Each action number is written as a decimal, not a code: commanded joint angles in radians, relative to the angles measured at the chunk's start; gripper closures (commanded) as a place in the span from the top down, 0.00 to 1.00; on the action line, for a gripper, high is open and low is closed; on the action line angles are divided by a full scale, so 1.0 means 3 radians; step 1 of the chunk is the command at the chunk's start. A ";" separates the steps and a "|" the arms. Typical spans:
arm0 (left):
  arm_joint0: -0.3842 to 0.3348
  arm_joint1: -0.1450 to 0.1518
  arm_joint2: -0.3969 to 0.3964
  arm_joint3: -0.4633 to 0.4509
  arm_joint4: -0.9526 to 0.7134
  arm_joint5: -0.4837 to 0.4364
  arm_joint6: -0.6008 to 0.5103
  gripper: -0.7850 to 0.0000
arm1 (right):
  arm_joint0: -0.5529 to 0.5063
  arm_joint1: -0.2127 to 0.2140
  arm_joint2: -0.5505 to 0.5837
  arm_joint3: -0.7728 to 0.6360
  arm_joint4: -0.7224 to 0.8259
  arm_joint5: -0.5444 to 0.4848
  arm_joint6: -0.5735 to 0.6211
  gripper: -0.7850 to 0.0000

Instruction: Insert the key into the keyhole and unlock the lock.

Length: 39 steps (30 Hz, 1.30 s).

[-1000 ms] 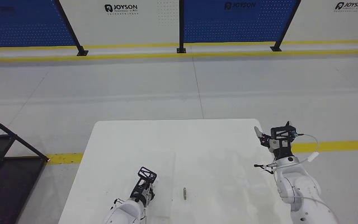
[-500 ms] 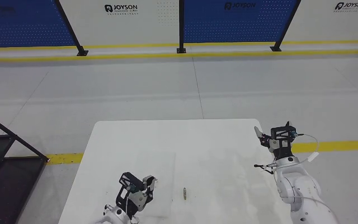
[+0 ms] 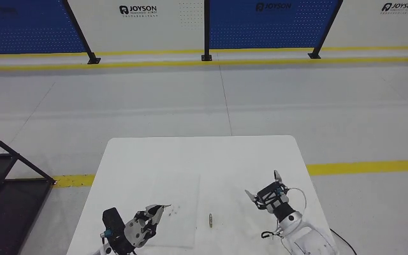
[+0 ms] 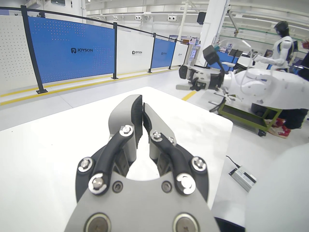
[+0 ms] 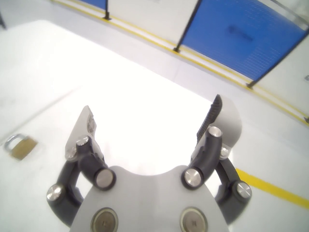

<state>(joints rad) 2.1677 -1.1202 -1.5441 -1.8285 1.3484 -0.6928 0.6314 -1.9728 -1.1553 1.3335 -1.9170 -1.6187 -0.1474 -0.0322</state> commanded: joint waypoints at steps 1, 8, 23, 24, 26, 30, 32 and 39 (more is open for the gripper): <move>0.0000 0.0000 0.0000 0.0000 0.0000 0.0000 0.0000 0.00 | -0.0058 -0.0006 -0.0190 0.0035 -0.0111 -0.0064 -0.0008 1.00; 0.0000 0.0000 0.0000 0.0000 0.0000 0.0000 0.0000 0.00 | -0.0073 -0.0043 -0.0679 0.0260 -0.0141 -0.0226 -0.0038 1.00; 0.0000 0.0000 0.0000 0.0000 0.0000 0.0000 0.0000 0.00 | 0.0326 -0.0199 -0.1328 0.0938 0.0277 0.0134 -0.0174 1.00; 0.0000 0.0000 0.0000 0.0000 0.0000 0.0000 0.0000 0.00 | 0.0352 -0.0210 -0.1369 0.0962 0.0258 0.0175 -0.0162 1.00; 0.0000 0.0000 0.0000 0.0000 0.0000 0.0000 0.0000 0.00 | 0.0394 -0.0227 -0.1430 0.1006 0.0224 0.0265 -0.0139 1.00; 0.0000 0.0000 0.0000 0.0000 0.0000 0.0000 0.0000 0.00 | 0.0474 -0.0255 -0.1504 0.1076 0.0186 0.0429 -0.0091 0.46; 0.0000 0.0000 0.0000 0.0000 0.0000 0.0000 0.0000 0.00 | 0.0500 -0.0260 -0.1521 0.1103 0.0189 0.0446 -0.0076 0.45; 0.0000 0.0000 0.0000 0.0000 0.0000 0.0000 0.0000 0.00 | 0.0572 -0.0281 -0.1574 0.1174 0.0163 0.0565 0.0026 0.45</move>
<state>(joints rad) 2.1677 -1.1202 -1.5441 -1.8286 1.3483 -0.6928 0.6314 -1.8036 -1.2388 0.8630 -1.5676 -1.5657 0.0132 -0.0274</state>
